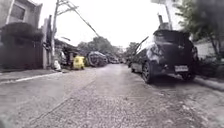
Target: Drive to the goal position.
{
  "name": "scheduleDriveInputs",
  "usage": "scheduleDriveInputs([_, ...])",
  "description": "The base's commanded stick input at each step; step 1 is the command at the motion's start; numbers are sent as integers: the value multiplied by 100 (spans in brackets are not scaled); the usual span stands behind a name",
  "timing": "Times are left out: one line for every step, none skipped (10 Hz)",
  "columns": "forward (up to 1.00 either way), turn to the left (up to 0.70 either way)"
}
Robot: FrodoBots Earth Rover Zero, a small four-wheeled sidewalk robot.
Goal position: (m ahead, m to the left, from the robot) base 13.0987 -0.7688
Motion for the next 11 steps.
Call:
scheduleDriveInputs([100, 0])
scheduleDriveInputs([100, 0])
scheduleDriveInputs([100, 0])
scheduleDriveInputs([100, 0])
scheduleDriveInputs([100, 0])
scheduleDriveInputs([100, 0])
scheduleDriveInputs([100, 0])
scheduleDriveInputs([100, 0])
scheduleDriveInputs([100, 0])
scheduleDriveInputs([100, 0])
scheduleDriveInputs([100, 0])
